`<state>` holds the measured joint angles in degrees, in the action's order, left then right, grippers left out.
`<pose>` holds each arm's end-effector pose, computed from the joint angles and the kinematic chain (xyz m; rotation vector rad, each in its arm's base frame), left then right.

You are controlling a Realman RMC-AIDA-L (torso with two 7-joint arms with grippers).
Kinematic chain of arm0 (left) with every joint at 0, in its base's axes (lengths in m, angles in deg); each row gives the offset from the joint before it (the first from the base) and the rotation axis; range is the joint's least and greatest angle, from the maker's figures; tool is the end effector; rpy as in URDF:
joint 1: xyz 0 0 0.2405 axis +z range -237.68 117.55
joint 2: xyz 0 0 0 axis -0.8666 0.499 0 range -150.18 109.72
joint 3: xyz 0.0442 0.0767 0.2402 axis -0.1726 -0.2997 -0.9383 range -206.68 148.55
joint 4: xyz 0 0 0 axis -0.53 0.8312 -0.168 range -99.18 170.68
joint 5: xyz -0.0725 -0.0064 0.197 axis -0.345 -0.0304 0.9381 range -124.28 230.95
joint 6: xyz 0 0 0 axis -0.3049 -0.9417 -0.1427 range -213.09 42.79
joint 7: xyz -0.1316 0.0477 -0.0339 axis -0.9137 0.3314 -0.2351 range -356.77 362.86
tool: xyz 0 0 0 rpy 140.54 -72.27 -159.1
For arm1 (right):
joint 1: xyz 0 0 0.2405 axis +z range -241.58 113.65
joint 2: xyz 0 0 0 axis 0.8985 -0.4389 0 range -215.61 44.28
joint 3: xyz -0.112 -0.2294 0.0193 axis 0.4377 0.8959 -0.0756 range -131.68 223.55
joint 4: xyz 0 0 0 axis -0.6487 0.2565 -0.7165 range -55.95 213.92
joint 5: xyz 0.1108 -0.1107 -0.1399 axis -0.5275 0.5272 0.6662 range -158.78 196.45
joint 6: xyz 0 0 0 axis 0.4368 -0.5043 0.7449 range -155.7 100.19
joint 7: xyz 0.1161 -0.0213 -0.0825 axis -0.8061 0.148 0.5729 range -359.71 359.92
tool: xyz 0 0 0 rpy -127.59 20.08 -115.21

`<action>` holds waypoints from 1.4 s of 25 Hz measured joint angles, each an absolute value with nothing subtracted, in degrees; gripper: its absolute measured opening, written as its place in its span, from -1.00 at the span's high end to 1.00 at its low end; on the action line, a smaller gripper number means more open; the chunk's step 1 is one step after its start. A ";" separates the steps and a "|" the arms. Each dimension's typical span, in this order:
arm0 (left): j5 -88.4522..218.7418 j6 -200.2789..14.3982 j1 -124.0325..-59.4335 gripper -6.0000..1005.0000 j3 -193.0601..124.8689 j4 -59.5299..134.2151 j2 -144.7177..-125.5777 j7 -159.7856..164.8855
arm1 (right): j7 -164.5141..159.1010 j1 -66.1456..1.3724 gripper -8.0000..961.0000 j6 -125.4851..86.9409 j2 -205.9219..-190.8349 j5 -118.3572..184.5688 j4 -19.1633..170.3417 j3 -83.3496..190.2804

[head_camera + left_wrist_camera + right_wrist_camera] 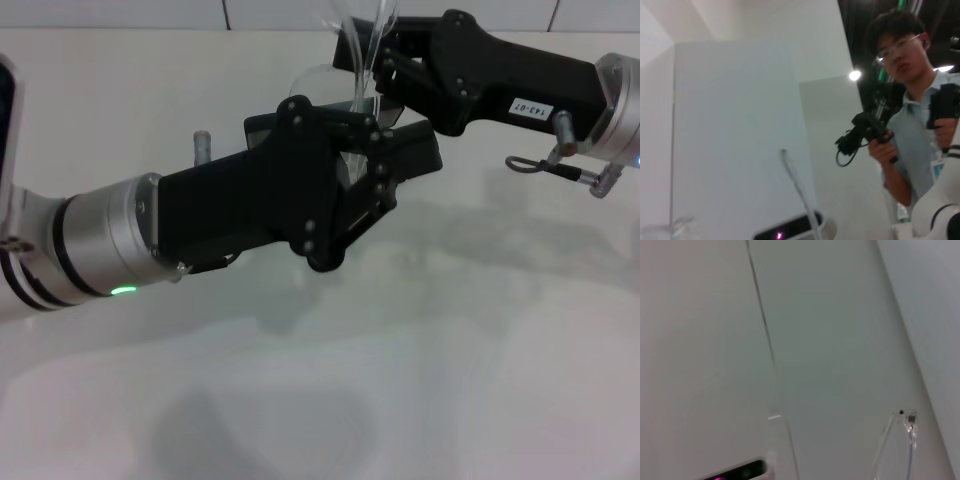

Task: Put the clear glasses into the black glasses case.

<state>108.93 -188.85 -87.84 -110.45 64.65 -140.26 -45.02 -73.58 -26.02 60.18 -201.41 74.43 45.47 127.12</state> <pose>-0.1654 0.2790 -0.0244 -2.5210 0.1319 -1.6362 0.1224 0.3524 -0.0090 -2.7003 0.2602 1.4723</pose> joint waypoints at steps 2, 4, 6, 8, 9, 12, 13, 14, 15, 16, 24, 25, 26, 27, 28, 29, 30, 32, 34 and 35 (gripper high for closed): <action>109.00 -187.45 -87.83 0.89 -110.23 64.67 -140.10 -46.05 | -73.56 -25.99 0.74 60.26 -201.41 74.90 45.15 127.29; 109.01 -186.70 -87.70 0.89 -109.97 64.85 -139.85 -47.46 | -73.55 -25.98 0.73 60.27 -201.37 74.97 45.06 127.36; 108.99 -186.49 -87.62 0.89 -109.73 64.98 -139.63 -48.57 | -73.55 -25.97 0.73 60.26 -201.33 74.98 45.06 127.40; 109.32 -186.29 -87.63 0.89 -109.04 65.01 -139.55 -49.63 | -73.49 -25.95 0.73 60.13 -201.33 75.10 45.03 127.45; 109.49 -186.14 -87.64 0.89 -108.71 65.03 -139.55 -50.02 | -73.41 -25.95 0.73 60.12 -201.33 75.21 44.99 127.47; 109.69 -185.75 -87.63 0.89 -108.40 65.09 -139.60 -50.30 | -73.12 -25.88 0.73 60.08 -201.33 75.51 44.77 127.59; 109.70 -185.55 -87.64 0.89 -108.38 65.10 -139.60 -50.30 | -73.10 -25.87 0.73 60.08 -201.32 75.52 44.71 127.63; 109.71 -185.39 -87.66 0.89 -108.37 65.10 -139.60 -50.30 | -73.10 -25.86 0.73 60.10 -201.33 75.52 44.69 127.65; 109.72 -185.26 -87.68 0.89 -108.36 65.10 -139.60 -50.30 | -73.10 -25.86 0.73 60.13 -201.33 75.53 44.65 127.65; 109.72 -185.20 -87.69 0.89 -108.35 65.11 -139.60 -50.30 | -73.10 -25.86 0.73 60.15 -201.32 75.55 44.60 127.66; 109.65 -185.10 -87.85 0.89 -107.60 65.12 -139.59 -50.31 | -72.80 -25.84 0.72 59.53 -201.33 75.62 44.66 127.43; 109.65 -185.10 -87.76 0.89 -107.28 65.21 -139.60 -50.31 | -72.65 -25.88 0.72 59.36 -201.33 75.62 44.71 127.36; 109.63 -185.11 -87.54 0.89 -106.97 65.39 -139.62 -50.31 | -72.47 -26.02 0.72 59.01 -201.30 75.62 44.71 127.29; 109.59 -185.12 -87.34 0.89 -106.96 65.57 -139.61 -50.31 | -72.35 -26.16 0.72 58.70 -201.27 75.62 44.71 127.27; 109.56 -185.13 -87.24 0.89 -106.94 65.69 -139.57 -50.31 | -72.26 -26.27 0.72 58.52 -201.24 75.62 44.70 127.24; 109.55 -185.13 -87.13 0.89 -106.94 65.82 -139.52 -50.31 | -71.96 -26.45 0.72 57.82 -201.14 75.62 44.64 127.19; 109.54 -185.14 -87.08 0.89 -106.84 65.83 -139.49 -50.31 | -71.96 -26.45 0.72 57.82 -201.14 75.62 44.64 127.19; 109.57 -185.15 -86.90 0.89 -106.33 65.82 -139.48 -50.31 | -71.54 -26.49 0.72 56.64 -201.08 75.62 44.64 127.15; 109.87 -185.16 -86.37 0.89 -105.49 65.83 -139.49 -50.28 | -71.14 -26.38 0.72 54.83 -200.93 75.73 44.66 127.15; 109.87 -185.16 -86.37 0.89 -105.49 65.83 -139.49 -50.28 | -71.05 -26.26 0.72 53.89 -200.76 76.17 44.65 127.15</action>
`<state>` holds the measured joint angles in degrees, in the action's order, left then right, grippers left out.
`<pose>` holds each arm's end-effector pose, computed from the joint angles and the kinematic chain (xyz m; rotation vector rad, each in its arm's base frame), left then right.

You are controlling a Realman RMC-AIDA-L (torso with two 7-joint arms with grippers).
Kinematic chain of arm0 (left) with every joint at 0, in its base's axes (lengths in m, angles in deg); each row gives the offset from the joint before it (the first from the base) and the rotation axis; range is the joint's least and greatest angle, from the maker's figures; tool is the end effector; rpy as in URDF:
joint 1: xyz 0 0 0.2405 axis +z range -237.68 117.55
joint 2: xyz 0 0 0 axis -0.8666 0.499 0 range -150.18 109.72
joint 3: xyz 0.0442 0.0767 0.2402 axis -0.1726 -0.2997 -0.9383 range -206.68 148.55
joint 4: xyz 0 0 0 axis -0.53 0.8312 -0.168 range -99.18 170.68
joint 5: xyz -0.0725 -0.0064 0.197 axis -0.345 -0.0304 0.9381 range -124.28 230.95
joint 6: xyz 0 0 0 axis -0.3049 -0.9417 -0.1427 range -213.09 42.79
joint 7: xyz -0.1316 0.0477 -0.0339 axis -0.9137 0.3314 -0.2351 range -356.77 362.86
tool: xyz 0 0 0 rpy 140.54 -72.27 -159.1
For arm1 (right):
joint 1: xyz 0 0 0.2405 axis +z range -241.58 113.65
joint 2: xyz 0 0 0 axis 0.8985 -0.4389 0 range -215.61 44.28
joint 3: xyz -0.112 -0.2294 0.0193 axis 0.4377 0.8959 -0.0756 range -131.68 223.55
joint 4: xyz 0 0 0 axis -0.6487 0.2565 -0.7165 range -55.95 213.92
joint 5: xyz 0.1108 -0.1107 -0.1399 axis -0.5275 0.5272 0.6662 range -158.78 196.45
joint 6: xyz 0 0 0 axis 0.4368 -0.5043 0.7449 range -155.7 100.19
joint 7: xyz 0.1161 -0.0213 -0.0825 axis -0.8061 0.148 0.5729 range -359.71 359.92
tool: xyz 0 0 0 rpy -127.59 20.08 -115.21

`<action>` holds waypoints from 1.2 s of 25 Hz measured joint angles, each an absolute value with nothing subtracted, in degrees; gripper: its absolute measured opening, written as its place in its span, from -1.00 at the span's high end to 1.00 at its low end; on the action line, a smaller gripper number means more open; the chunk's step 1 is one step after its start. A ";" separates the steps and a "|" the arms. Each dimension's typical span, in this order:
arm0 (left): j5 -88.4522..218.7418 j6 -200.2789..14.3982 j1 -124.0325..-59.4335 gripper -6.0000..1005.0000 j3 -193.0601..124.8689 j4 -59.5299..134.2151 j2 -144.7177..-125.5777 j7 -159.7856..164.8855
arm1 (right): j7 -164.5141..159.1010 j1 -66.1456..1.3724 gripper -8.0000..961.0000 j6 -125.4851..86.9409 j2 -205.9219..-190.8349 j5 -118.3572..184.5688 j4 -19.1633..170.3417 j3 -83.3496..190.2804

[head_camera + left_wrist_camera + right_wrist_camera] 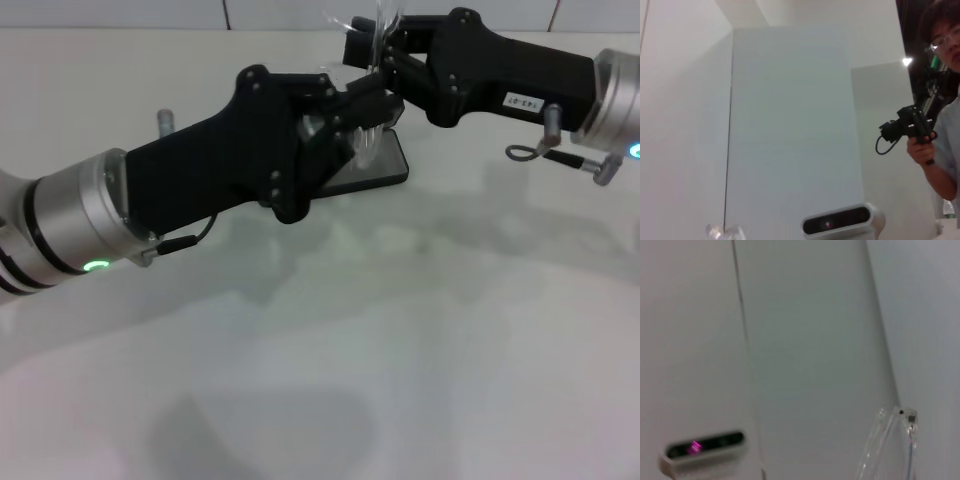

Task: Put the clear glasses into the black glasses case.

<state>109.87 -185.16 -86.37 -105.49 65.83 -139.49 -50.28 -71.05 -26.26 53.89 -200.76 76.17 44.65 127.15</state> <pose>-0.1795 0.2936 -0.0112 -2.4731 -0.0264 -1.5650 0.1308 0.3663 -0.0110 -2.6585 0.2397 1.3201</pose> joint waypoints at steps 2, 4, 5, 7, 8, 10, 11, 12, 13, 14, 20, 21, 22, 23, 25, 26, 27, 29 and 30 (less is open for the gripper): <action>109.92 -185.19 -85.89 0.89 -105.40 65.83 -139.42 -50.27 | -71.07 -25.51 0.72 51.62 -199.96 78.63 44.02 127.14; 109.94 -185.25 -85.19 0.89 -105.40 65.82 -139.01 -50.28 | -71.43 -24.36 0.72 49.53 -199.11 82.86 42.86 127.13; 109.95 -185.36 -84.65 0.89 -105.40 65.82 -138.64 -50.28 | -72.05 -23.83 0.71 48.33 -198.80 85.75 41.76 127.13; 109.95 -185.55 -83.48 0.89 -105.40 65.81 -137.97 -50.48 | -74.19 -22.67 0.71 45.91 -198.32 92.54 38.99 127.15; 109.89 -185.61 -82.73 0.89 -105.40 65.81 -137.60 -50.70 | -75.95 -22.15 0.71 44.58 -198.17 96.69 37.12 127.14; 109.69 -185.66 -81.56 0.89 -105.40 65.81 -137.14 -50.97 | -79.23 -21.25 0.71 42.55 -198.11 104.62 33.30 127.15; 109.59 -185.67 -80.90 0.89 -105.26 65.85 -136.98 -51.03 | -80.87 -20.76 0.71 41.72 -198.14 108.76 31.44 127.11; 109.60 -185.69 -80.29 0.89 -105.00 65.87 -136.88 -51.06 | -82.59 -20.01 0.71 41.25 -198.33 113.12 29.34 126.95; 109.63 -185.72 -79.81 0.89 -104.68 65.90 -136.83 -51.09 | -84.05 -19.27 0.71 41.06 -198.63 117.05 27.76 126.58; 109.71 -185.76 -79.35 0.89 -104.39 65.91 -136.80 -51.12 | -85.10 -18.59 0.71 40.95 -198.95 120.21 26.41 126.30; 109.84 -186.33 -77.98 0.89 -104.03 66.03 -136.81 -51.13 | -88.11 -14.85 0.71 40.85 -201.12 135.59 21.78 125.83; 109.86 -186.45 -77.95 0.89 -104.03 66.04 -136.83 -51.09 | -88.38 -14.34 0.71 40.79 -201.32 136.90 21.63 126.37; 109.88 -186.55 -77.93 0.89 -104.03 66.04 -136.84 -51.03 | -88.58 -13.96 0.71 40.59 -201.44 137.82 21.48 127.21; 109.89 -186.59 -77.92 0.89 -104.03 66.05 -136.86 -50.98 | -88.60 -13.90 0.71 40.36 -201.47 138.12 21.42 127.61; 109.84 -186.60 -77.91 0.89 -104.03 66.06 -136.91 -50.90 | -88.67 -13.66 0.70 39.10 -201.53 139.68 20.94 129.21; 109.78 -186.60 -77.90 0.89 -104.03 66.07 -136.92 -50.89 | -88.70 -13.53 0.70 38.58 -201.55 140.33 20.60 129.75; 109.76 -186.60 -77.91 0.89 -104.03 66.07 -136.92 -50.90 | -88.73 -13.37 0.70 38.14 -201.57 140.93 20.25 130.37; 109.73 -186.61 -77.90 0.89 -104.03 66.08 -136.87 -50.93 | -88.82 -12.97 0.70 36.78 -201.60 142.68 19.52 132.72; 109.70 -186.60 -77.90 0.89 -104.03 66.08 -136.82 -50.96 | -88.86 -12.82 0.70 36.00 -201.61 143.53 19.31 133.98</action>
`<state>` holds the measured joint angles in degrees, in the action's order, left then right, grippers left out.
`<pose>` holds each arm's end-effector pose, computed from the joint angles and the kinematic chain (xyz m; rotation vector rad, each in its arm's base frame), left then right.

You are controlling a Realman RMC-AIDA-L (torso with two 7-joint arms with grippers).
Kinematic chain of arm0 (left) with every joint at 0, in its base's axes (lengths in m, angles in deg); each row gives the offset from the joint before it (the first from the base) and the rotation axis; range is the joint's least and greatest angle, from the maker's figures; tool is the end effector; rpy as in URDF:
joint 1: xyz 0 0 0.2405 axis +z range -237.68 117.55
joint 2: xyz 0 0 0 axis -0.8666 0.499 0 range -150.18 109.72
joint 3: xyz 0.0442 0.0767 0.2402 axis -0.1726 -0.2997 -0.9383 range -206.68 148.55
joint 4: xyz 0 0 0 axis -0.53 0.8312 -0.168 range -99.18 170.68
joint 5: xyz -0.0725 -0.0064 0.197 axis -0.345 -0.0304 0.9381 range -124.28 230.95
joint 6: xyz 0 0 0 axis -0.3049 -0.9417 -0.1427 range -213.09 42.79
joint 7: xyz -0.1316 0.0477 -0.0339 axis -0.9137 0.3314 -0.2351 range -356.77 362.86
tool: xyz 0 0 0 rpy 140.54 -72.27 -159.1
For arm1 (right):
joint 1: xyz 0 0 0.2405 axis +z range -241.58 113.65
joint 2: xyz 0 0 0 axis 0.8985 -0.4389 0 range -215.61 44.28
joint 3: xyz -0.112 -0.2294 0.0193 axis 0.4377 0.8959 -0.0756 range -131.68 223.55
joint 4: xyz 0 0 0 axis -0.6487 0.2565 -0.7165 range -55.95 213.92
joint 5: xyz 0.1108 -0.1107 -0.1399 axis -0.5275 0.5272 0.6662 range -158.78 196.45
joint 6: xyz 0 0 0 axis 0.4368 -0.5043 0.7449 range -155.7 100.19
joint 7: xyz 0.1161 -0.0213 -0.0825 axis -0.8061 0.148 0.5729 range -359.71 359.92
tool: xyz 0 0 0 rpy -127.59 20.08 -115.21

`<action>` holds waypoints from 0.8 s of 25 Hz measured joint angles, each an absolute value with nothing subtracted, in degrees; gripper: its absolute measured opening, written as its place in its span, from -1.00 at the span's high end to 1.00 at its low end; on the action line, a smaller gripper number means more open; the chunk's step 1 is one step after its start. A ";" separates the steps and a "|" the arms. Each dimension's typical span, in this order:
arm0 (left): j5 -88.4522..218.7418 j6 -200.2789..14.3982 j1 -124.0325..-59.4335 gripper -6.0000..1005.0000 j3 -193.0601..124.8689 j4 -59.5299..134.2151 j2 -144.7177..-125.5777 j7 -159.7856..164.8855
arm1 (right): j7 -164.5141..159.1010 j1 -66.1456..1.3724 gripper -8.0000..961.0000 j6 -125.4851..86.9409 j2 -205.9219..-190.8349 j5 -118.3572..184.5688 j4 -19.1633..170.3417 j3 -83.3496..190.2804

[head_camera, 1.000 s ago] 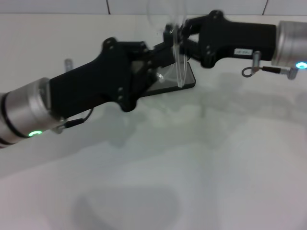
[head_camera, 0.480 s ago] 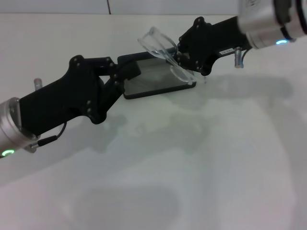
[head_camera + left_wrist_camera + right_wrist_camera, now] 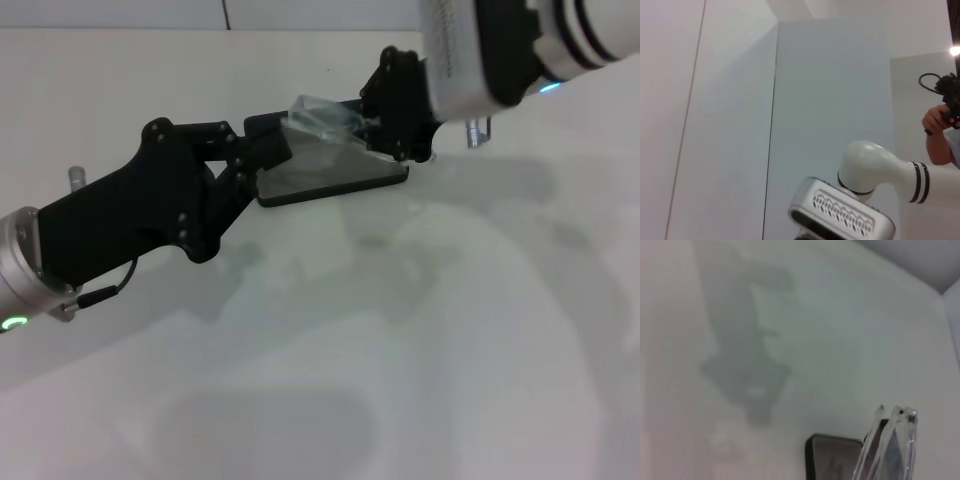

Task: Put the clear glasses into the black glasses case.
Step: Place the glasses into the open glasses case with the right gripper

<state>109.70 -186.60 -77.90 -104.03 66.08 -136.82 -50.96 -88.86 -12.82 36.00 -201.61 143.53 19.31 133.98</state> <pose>-0.2305 0.2676 0.0089 -2.4073 -0.1729 -1.4772 0.0731 0.4137 -0.0490 -2.7636 -0.6722 -0.1877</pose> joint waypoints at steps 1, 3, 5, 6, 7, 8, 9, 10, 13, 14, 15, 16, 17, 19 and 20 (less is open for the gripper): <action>109.68 -186.60 -77.90 0.89 -104.03 66.08 -136.76 -50.96 | -88.92 -12.69 0.70 34.85 -201.64 144.54 19.13 135.65; 109.68 -186.60 -77.90 0.89 -104.00 66.08 -136.63 -50.97 | -89.08 -12.79 0.70 31.83 -201.73 146.96 18.67 139.55; 110.27 -186.60 -77.86 0.89 -103.97 66.38 -136.21 -51.01 | -89.20 -13.04 0.70 29.64 -201.80 148.53 18.42 142.25; 110.90 -186.60 -77.76 0.89 -103.95 66.70 -135.83 -51.09 | -89.27 -13.18 0.70 28.34 -201.82 149.32 18.42 143.54; 112.02 -186.59 -77.56 0.89 -103.95 67.34 -135.35 -51.31 | -89.30 -13.25 0.70 27.71 -201.84 149.57 18.48 144.12; 113.63 -186.55 -77.12 0.89 -103.96 68.39 -134.65 -51.84 | -89.33 -13.32 0.70 27.11 -201.86 149.83 18.62 144.59; 114.64 -186.49 -76.85 0.89 -103.94 69.18 -134.20 -52.34 | -89.33 -13.51 0.70 26.78 -201.87 149.80 18.77 144.65; 115.97 -186.37 -76.47 0.89 -103.93 70.16 -133.66 -53.12 | -89.34 -13.71 0.70 26.56 -201.87 149.72 18.93 144.63; 122.78 -185.93 -75.80 0.89 -101.59 74.20 -132.28 -57.73 | -89.69 -14.25 0.69 26.41 -201.86 149.30 19.46 144.21; 124.47 -185.89 -75.79 0.89 -100.58 75.09 -132.26 -58.74 | -89.86 -14.42 0.69 26.38 -201.86 149.30 19.60 144.18; 127.72 -185.85 -75.67 0.89 -98.77 76.55 -132.43 -60.70 | -90.01 -14.52 0.69 26.12 -201.85 149.35 19.77 144.18; 130.82 -185.85 -75.55 0.89 -96.88 78.01 -132.76 -62.43 | -90.10 -14.54 0.69 25.73 -201.86 149.40 20.03 144.27; 133.23 -185.84 -75.42 0.89 -95.10 79.27 -133.12 -63.72 | -90.19 -14.50 0.69 25.26 -201.85 149.36 20.33 144.39; 138.33 -185.92 -75.29 0.89 -91.73 81.67 -134.24 -65.71 | -90.90 -14.23 0.69 23.92 -201.85 149.25 20.80 144.61; 140.02 -186.02 -75.28 0.89 -90.76 82.41 -134.79 -66.13 | -91.31 -14.16 0.69 23.29 -201.85 149.30 20.86 144.75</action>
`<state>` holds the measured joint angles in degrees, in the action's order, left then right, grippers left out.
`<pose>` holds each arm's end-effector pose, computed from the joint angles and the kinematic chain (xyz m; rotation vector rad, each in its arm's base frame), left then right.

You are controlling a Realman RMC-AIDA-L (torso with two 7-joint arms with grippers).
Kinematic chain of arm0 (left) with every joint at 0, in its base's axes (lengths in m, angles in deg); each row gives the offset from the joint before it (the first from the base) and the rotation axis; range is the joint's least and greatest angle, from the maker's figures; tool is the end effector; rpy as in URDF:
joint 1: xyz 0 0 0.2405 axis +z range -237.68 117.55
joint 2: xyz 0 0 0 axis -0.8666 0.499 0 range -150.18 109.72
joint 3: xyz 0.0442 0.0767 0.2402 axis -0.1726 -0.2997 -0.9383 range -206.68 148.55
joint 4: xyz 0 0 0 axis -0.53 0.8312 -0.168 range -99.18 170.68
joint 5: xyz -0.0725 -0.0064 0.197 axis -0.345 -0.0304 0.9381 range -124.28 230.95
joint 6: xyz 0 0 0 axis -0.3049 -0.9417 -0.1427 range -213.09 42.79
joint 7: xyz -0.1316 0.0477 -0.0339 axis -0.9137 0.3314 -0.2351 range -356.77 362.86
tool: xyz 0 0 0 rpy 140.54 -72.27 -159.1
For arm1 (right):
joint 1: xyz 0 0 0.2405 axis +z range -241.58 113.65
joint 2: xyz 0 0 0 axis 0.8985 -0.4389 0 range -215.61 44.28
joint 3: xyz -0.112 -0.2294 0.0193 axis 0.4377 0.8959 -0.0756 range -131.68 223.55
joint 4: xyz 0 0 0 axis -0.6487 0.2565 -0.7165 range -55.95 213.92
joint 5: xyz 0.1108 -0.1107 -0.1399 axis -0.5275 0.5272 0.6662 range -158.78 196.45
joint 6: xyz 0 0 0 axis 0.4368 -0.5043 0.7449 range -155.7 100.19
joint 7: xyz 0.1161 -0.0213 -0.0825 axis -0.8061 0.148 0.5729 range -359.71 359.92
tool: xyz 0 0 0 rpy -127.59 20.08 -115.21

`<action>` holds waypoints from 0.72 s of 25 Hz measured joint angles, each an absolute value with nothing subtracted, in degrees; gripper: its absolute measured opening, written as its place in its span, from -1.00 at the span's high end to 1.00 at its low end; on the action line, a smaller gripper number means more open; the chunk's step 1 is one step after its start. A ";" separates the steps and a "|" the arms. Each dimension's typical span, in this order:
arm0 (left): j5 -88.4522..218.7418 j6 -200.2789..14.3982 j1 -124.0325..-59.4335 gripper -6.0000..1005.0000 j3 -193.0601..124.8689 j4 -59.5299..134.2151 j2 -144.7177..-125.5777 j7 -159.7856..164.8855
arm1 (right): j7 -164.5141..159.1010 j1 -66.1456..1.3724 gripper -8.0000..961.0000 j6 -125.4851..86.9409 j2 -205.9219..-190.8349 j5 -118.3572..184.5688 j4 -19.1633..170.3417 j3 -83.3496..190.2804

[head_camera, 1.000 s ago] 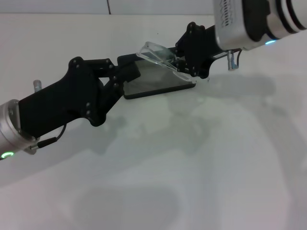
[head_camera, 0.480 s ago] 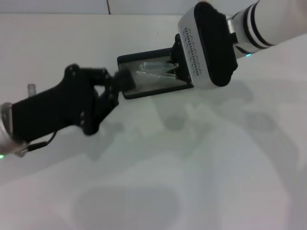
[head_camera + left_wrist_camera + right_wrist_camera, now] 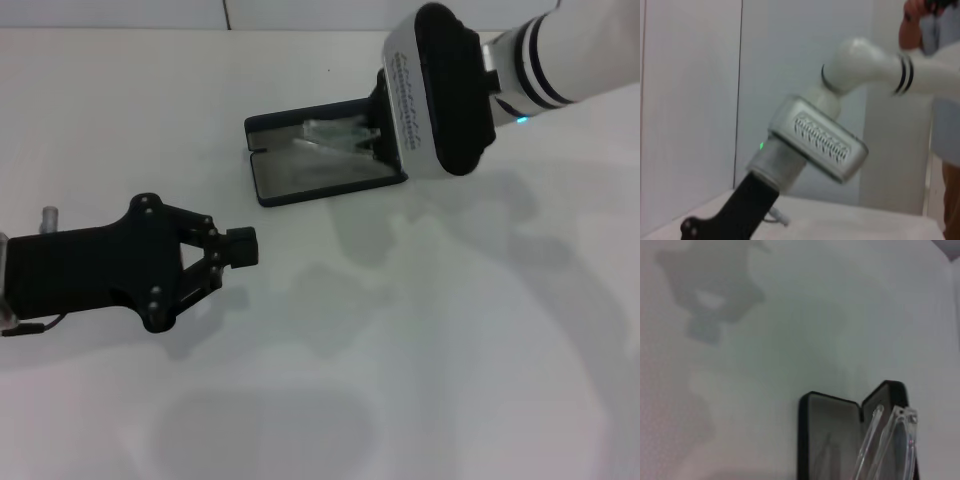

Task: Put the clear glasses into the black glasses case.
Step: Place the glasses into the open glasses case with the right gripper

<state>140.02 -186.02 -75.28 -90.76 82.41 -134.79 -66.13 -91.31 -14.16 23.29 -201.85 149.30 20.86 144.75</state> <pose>-0.2565 0.2656 0.0311 -2.7728 -0.2319 -0.9991 0.0888 0.4169 -0.0750 -2.6259 -0.7768 -0.3525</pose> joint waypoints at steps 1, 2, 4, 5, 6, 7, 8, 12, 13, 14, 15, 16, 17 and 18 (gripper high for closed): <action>140.86 -186.06 -75.27 0.89 -90.11 82.77 -135.14 -66.22 | -91.61 -14.11 0.69 22.82 -201.85 149.41 20.88 144.89; 141.52 -186.09 -75.24 0.89 -89.64 83.01 -135.50 -66.26 | -91.67 -14.08 0.69 22.52 -201.85 149.50 20.89 145.04; 142.23 -186.09 -75.24 0.89 -89.22 83.17 -135.89 -66.25 | -91.55 -13.89 0.69 22.10 -201.85 149.77 20.93 145.74; 142.44 -186.08 -75.27 0.89 -89.20 83.18 -135.98 -66.21 | -91.49 -13.65 0.69 21.89 -201.85 150.11 21.03 146.38; 142.54 -186.08 -75.31 0.89 -89.19 83.20 -136.00 -66.19 | -91.42 -13.46 0.69 21.66 -201.85 150.61 21.15 147.03; 142.59 -186.07 -75.33 0.89 -89.18 83.21 -136.02 -66.16 | -91.37 -13.31 0.69 21.40 -201.85 151.08 21.31 147.66; 142.60 -186.06 -75.34 0.89 -89.18 83.21 -136.04 -66.13 | -91.32 -13.18 0.69 20.57 -201.85 151.90 21.60 148.99; 142.65 -186.00 -75.34 0.89 -89.16 83.24 -136.16 -66.03 | -91.28 -13.13 0.68 17.51 -201.86 153.89 22.09 152.96; 142.65 -186.00 -75.33 0.89 -89.15 83.25 -136.16 -66.07 | -91.24 -13.13 0.68 16.80 -201.86 154.22 22.12 153.96; 142.67 -185.99 -75.31 0.89 -89.14 83.26 -136.15 -66.15 | -91.18 -13.11 0.68 16.43 -201.86 154.42 22.13 154.46; 142.69 -185.97 -75.29 0.89 -89.13 83.26 -136.14 -66.22 | -91.11 -13.07 0.68 16.15 -201.86 154.60 22.13 154.76; 142.71 -185.96 -75.29 0.89 -89.13 83.27 -136.14 -66.22 | -91.05 -13.04 0.68 16.05 -201.86 154.76 22.13 154.82; 142.74 -185.93 -75.27 0.89 -89.12 83.28 -136.15 -66.21 | -91.02 -13.01 0.68 16.00 -201.86 154.87 22.14 154.86; 142.74 -185.91 -75.25 0.89 -89.11 83.28 -136.19 -66.17 | -91.01 -12.98 0.68 15.98 -201.86 154.90 22.21 154.89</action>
